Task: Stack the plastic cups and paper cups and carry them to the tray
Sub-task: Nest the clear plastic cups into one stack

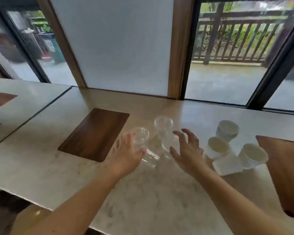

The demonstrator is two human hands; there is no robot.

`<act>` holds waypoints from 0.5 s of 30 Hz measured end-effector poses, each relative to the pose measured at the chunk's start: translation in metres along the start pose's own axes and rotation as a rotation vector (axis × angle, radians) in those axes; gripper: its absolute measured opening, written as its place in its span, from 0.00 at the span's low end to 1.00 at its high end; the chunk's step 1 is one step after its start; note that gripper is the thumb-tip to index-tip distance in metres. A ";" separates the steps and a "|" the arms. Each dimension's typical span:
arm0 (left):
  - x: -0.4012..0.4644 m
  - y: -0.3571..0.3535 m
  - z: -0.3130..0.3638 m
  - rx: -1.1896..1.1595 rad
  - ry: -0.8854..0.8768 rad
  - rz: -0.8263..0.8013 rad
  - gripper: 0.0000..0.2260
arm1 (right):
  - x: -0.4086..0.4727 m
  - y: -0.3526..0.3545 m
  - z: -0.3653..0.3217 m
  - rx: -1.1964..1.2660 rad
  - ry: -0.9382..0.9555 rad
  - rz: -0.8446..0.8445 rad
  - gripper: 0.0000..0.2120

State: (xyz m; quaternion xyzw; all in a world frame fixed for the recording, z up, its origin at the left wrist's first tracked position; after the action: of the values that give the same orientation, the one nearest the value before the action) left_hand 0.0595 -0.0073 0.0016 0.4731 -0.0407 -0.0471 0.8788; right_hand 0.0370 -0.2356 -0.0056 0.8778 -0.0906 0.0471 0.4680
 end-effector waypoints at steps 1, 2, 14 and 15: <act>-0.001 -0.010 -0.004 -0.005 0.040 -0.011 0.31 | 0.002 -0.009 0.008 0.000 -0.024 -0.047 0.27; 0.000 -0.020 -0.008 0.008 0.071 -0.009 0.31 | 0.004 -0.017 0.017 0.000 -0.050 -0.063 0.26; 0.000 -0.094 -0.048 -0.224 0.307 -0.104 0.31 | 0.007 -0.086 0.061 0.002 -0.081 -0.198 0.15; 0.001 -0.098 -0.051 -0.242 0.319 -0.116 0.31 | 0.007 -0.086 0.061 0.011 -0.067 -0.190 0.14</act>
State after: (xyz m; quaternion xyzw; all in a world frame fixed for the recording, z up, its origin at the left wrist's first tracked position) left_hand 0.0625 -0.0189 -0.1088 0.3669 0.1322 -0.0269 0.9204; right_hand 0.0609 -0.2399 -0.1085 0.8860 -0.0223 -0.0264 0.4624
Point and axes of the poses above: each hand's wrist, its own x-axis towards the middle knuckle, its own y-axis out of the back of the hand, z = x × y, the point moved 6 cm from there along x, towards the middle knuckle
